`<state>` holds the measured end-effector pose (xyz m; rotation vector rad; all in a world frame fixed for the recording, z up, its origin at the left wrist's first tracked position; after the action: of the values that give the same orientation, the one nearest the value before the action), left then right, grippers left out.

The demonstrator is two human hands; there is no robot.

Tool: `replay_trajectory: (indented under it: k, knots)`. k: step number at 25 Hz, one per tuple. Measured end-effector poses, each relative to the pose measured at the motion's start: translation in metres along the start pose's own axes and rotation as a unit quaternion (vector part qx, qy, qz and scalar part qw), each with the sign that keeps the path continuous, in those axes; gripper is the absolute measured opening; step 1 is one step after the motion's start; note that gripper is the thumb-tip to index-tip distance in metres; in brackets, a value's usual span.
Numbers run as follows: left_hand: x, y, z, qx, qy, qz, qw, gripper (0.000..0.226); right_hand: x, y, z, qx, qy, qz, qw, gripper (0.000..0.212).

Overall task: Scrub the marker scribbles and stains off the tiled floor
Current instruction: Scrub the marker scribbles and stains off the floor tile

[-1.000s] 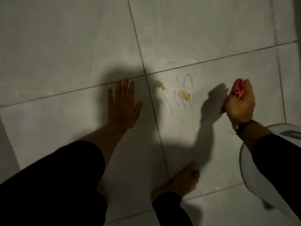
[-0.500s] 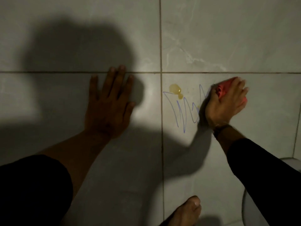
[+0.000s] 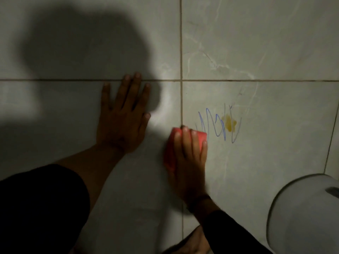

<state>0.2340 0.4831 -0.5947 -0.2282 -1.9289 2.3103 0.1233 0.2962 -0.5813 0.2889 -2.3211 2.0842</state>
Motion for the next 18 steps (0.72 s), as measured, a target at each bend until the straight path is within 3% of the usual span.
replay_trajectory:
  k: [3, 5, 8, 11, 13, 16, 18]
  knots:
    - [0.003, 0.001, 0.002, 0.0, -0.002, -0.004, 1.0, 0.074, -0.015, -0.011, 0.059, 0.044, 0.088, 0.0, 0.995, 0.082]
    - [0.001, 0.001, 0.002, -0.001, 0.006, 0.007, 1.0, 0.074, -0.092, -0.023, 0.073, 0.002, 0.159, 0.075, 0.984, 0.086]
    - [0.002, 0.006, -0.001, 0.0, 0.006, 0.017, 1.0, 0.073, -0.155, -0.019, 0.018, -0.009, 0.115, 0.145, 0.983, 0.089]
    - [0.001, 0.004, -0.001, -0.003, 0.002, 0.014, 1.0, 0.074, -0.055, 0.003, -0.026, -0.035, -0.013, 0.06, 0.998, 0.083]
    - [0.002, 0.001, -0.001, -0.002, 0.002, 0.003, 1.0, 0.074, 0.036, -0.003, -0.005, -0.032, -0.025, -0.037, 0.998, 0.091]
    - [0.001, -0.002, 0.002, -0.002, 0.0, -0.002, 1.0, 0.074, 0.049, -0.015, 0.084, -0.005, 0.082, -0.06, 0.995, 0.082]
    - [0.0, 0.0, 0.002, 0.006, 0.0, -0.004, 1.0, 0.074, -0.017, -0.029, 0.144, -0.002, 0.244, 0.017, 0.97, 0.084]
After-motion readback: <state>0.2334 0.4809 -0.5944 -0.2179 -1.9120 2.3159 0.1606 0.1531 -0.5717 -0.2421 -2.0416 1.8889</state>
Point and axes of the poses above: each hand's wrist, its own x-axis away from the middle knuckle, its own y-axis out of the palm, z = x × y, the point moved 7 cm from there along -x, towards the middle knuckle, and after that the axes turned 9 degrees about z, right-handed, at the moved point
